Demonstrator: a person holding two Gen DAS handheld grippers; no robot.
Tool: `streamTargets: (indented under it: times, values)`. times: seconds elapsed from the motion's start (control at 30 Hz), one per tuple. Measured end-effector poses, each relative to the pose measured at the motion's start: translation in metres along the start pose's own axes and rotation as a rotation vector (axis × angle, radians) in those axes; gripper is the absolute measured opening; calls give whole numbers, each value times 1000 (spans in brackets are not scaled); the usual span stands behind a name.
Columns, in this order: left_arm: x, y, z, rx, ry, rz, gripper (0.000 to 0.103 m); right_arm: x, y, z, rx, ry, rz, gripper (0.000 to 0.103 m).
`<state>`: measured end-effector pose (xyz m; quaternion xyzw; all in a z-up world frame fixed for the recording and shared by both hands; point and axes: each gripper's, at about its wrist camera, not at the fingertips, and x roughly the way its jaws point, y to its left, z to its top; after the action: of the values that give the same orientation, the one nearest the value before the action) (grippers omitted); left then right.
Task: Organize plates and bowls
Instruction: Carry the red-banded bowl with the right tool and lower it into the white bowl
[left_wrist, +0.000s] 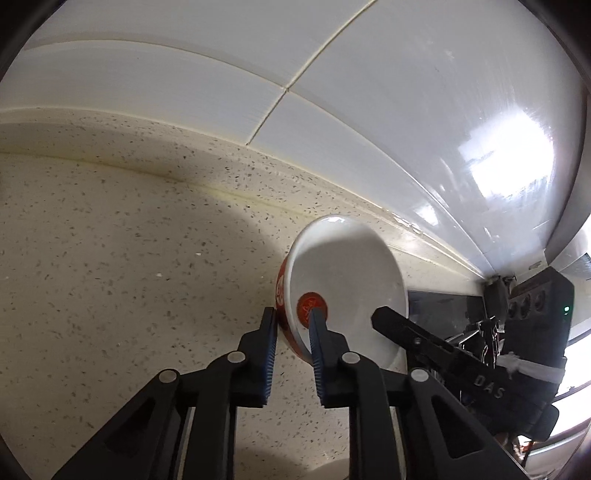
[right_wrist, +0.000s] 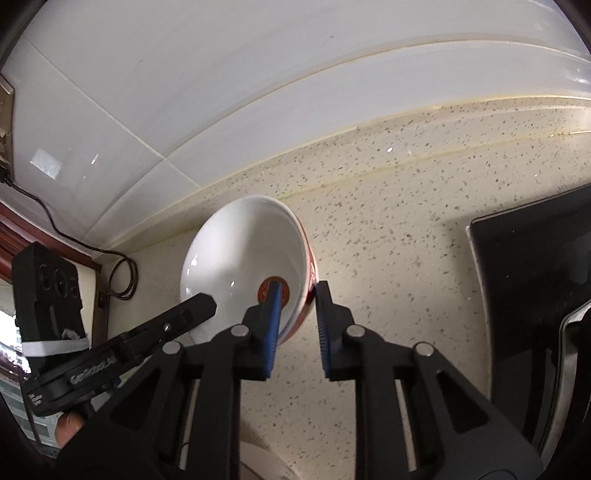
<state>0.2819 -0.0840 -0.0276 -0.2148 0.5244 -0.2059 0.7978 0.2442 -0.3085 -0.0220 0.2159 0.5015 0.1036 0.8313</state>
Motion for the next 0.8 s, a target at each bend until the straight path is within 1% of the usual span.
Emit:
streamTargets:
  times: [0.17, 0.3, 0.4, 0.57, 0.7, 0.8]
  values:
    - [-23, 2, -8, 7, -30, -9, 16, -17, 18, -8, -31, -24, -4, 22]
    - [-55, 8, -18, -5, -56, -20, 16, -27, 38, -21, -49, -42, 11, 22]
    - [-86, 18, -28, -15, -88, -15, 16, -35, 61, -37, -64, -54, 38, 22]
    - [-142, 39, -52, -7, -145, 18, 16, -46, 107, -64, -112, -67, 87, 22]
    - [-183, 60, -70, -13, -186, 45, 15, -51, 145, -88, -146, -68, 142, 22]
    - [-208, 76, -81, -23, -199, 58, 14, -52, 174, -106, -172, -63, 187, 22]
